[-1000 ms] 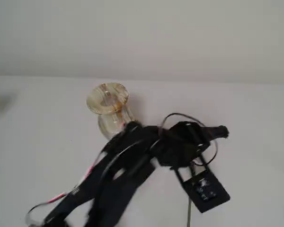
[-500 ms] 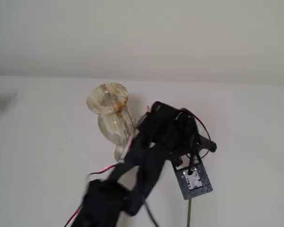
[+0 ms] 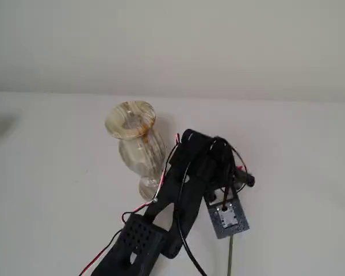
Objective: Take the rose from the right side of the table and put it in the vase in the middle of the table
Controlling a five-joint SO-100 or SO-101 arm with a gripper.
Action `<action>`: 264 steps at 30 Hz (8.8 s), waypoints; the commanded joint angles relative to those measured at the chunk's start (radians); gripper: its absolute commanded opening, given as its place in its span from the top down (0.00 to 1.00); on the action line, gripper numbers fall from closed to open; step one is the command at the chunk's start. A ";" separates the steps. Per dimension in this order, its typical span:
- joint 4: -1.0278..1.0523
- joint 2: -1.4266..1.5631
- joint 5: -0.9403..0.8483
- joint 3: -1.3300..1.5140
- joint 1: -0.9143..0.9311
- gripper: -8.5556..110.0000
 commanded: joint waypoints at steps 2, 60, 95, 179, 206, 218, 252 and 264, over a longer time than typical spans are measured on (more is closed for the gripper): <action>-0.029 -0.008 0.012 -0.061 -0.002 0.62; -0.003 0.371 -0.021 -0.160 0.055 0.93; -0.311 1.088 0.190 -0.158 -0.601 0.93; -0.229 2.364 -0.839 1.325 -0.457 0.93; -0.572 2.895 -0.842 2.761 -0.373 0.93; -0.632 2.895 -0.841 2.950 -0.368 0.93; -0.634 2.895 -0.828 2.951 -0.357 0.93; -0.634 2.895 -0.828 2.951 -0.357 0.93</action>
